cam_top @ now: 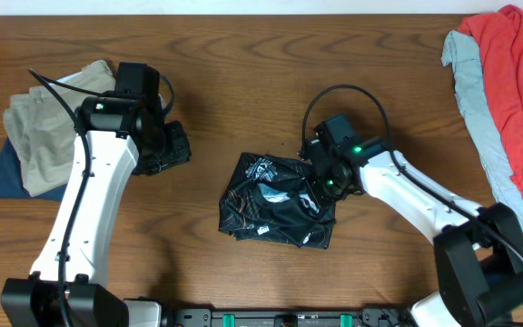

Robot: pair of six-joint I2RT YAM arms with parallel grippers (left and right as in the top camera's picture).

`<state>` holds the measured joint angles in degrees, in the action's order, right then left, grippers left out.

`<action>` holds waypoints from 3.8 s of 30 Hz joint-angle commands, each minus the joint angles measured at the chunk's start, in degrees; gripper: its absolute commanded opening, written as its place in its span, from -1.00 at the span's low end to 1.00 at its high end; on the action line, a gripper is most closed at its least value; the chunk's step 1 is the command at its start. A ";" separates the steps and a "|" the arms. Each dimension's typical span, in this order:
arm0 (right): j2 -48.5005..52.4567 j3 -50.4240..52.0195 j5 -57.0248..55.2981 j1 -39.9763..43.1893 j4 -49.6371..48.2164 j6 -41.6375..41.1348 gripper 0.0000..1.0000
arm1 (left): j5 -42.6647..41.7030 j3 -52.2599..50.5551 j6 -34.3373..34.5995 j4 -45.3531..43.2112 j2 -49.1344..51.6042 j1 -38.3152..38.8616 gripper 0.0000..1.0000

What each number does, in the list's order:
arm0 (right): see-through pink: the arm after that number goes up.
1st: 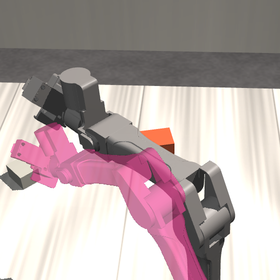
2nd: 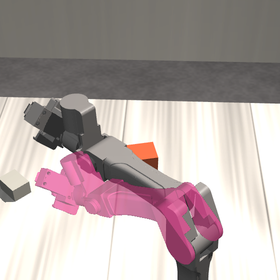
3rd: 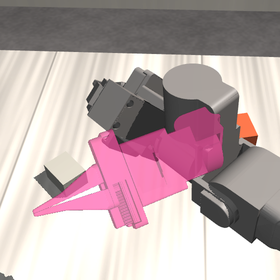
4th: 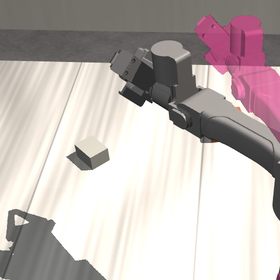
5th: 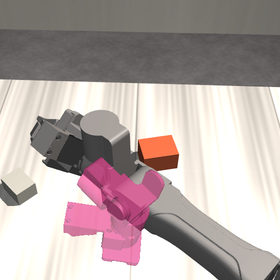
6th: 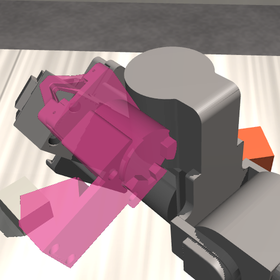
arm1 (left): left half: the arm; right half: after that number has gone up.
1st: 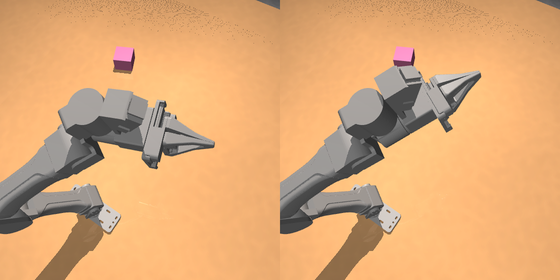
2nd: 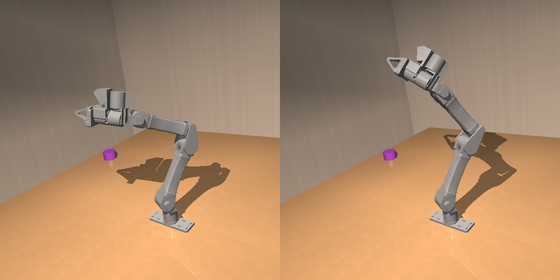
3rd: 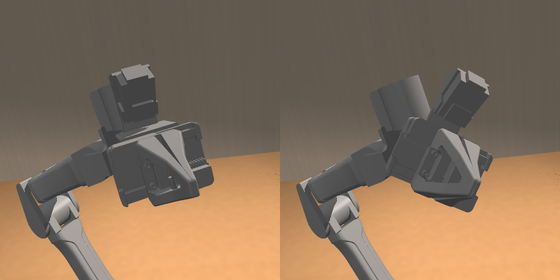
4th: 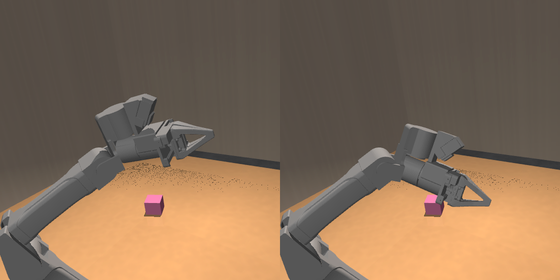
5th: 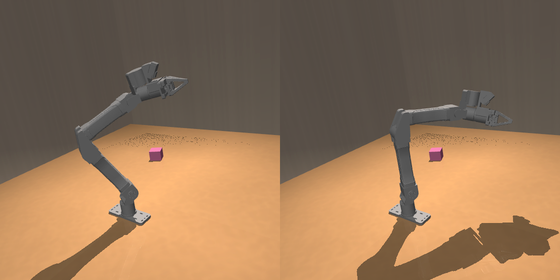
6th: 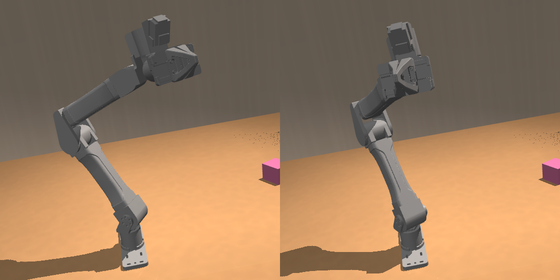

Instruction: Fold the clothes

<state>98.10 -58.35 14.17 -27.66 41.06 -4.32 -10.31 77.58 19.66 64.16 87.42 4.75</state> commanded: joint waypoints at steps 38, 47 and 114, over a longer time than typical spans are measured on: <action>-6.14 0.07 4.70 -2.29 2.84 -3.30 -0.13 | 0.33 -1.77 0.50 0.79 0.39 -0.13 -0.14; -0.28 0.07 -4.35 -3.85 6.51 -5.22 -0.98 | 0.33 -1.77 0.50 0.85 0.39 -0.13 -0.14; -9.57 18.25 -5.73 -2.89 -4.09 -16.98 -0.57 | -9.20 -7.41 -16.50 -14.69 28.11 17.44 0.45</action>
<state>88.12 -41.10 15.31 -31.83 37.87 -18.33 -23.38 71.40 2.74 45.67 112.42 21.98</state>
